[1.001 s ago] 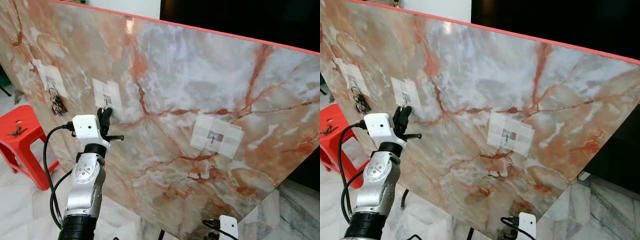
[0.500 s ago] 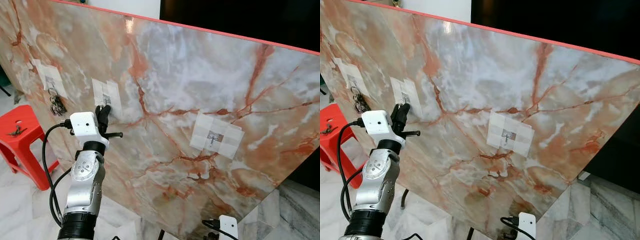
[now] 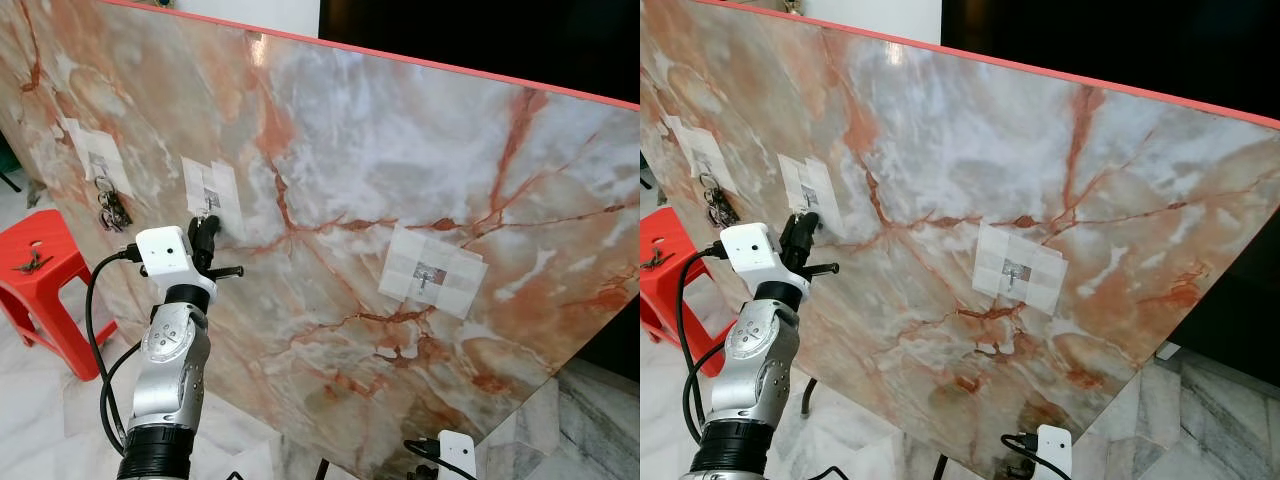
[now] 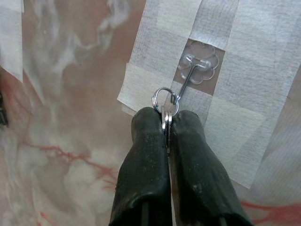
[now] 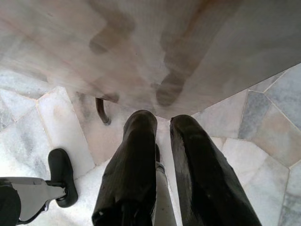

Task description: Hang keys on a hook

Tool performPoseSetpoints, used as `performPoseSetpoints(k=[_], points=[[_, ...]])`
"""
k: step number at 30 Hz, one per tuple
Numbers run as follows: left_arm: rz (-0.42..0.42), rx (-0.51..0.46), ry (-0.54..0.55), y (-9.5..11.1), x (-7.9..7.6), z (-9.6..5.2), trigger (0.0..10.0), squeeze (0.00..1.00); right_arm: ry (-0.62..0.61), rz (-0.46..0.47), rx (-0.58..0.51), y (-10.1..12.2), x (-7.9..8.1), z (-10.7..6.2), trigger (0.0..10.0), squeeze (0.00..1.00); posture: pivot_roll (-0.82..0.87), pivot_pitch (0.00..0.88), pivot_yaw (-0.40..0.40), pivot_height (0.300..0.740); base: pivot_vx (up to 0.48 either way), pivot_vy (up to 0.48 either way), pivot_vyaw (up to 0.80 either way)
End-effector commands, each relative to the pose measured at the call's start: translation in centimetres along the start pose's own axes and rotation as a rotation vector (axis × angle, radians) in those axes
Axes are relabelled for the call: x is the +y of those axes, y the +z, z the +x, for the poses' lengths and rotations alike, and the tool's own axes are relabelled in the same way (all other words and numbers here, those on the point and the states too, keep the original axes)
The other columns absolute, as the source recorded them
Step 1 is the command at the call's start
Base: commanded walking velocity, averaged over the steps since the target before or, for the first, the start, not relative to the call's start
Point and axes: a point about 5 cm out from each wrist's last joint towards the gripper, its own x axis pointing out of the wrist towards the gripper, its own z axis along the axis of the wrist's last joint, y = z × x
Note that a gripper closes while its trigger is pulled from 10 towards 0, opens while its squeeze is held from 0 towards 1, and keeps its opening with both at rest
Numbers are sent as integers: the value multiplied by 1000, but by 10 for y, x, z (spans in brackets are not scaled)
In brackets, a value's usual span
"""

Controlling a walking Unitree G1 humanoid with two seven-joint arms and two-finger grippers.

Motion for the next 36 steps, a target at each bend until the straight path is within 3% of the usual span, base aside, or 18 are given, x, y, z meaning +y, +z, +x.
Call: performPoseSetpoints(k=[1, 20, 21, 22, 25, 27, 36], points=[[-26, 16, -11, -1, -3, 2, 10000, 0, -4, -5, 2, 1, -1, 0, 10000, 0, 67, 0, -90, 740, 0, 0, 0], [-52, 82, -18, -7, -4, 4, 10000, 0, -4, -6, 3, 1, 0, 0, 10000, 0, 65, 0, -88, 740, 0, 0, 0], [-53, 83, -20, -7, -5, 4, 10000, 59, -5, -6, 3, 1, 0, 0, 10000, 0, 65, 0, -89, 740, 0, 0, 0], [-55, 84, -21, -7, -5, 4, 10000, 247, -5, -6, 3, 1, -1, 0, 10000, 0, 65, 0, -89, 740, 0, 0, 0], [-59, 83, -25, -6, -7, 5, 10000, 220, -6, -6, 3, 1, -1, 0, 10000, 0, 65, 0, -89, 740, 0, 0, 0], [-58, 72, -36, -4, -9, 6, 10000, 145, -6, -6, 2, 1, -1, 0, 10000, 0, 65, 0, -89, 740, 0, 0, 0], [-53, 24, -72, 7, -16, 9, 10000, 82, -7, -4, -1, 2, -1, 0, 10000, 0, 65, 0, -90, 740, 0, 0, 0]])
